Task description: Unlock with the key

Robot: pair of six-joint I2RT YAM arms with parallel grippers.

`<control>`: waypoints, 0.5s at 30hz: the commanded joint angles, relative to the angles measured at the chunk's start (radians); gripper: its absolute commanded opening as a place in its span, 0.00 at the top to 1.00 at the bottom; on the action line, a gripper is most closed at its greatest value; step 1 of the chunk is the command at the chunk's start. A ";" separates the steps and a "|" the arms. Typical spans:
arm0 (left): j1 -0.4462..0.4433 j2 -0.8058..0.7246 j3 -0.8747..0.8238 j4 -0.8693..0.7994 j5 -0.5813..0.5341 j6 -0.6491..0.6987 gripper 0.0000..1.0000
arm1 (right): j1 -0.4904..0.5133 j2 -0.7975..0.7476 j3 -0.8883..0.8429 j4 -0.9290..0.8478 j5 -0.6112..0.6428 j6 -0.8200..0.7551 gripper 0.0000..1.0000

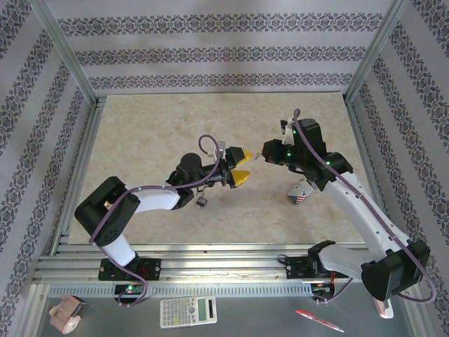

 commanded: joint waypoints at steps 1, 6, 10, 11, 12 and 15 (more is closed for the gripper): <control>-0.027 0.000 -0.004 0.101 -0.039 -0.155 0.02 | 0.046 0.027 -0.010 0.108 0.041 -0.005 1.00; -0.029 0.024 -0.013 0.150 -0.077 -0.218 0.02 | 0.085 0.046 -0.035 0.166 0.036 -0.013 1.00; -0.027 0.036 -0.021 0.172 -0.109 -0.250 0.02 | 0.100 0.034 -0.070 0.205 0.025 -0.003 1.00; -0.027 0.040 -0.016 0.167 -0.108 -0.248 0.02 | 0.104 0.028 -0.078 0.213 0.025 -0.002 1.00; -0.027 0.042 -0.014 0.158 -0.109 -0.249 0.02 | 0.110 0.024 -0.085 0.219 0.025 -0.001 1.00; -0.027 0.043 -0.016 0.152 -0.127 -0.257 0.02 | 0.124 0.017 -0.097 0.224 0.014 -0.003 1.00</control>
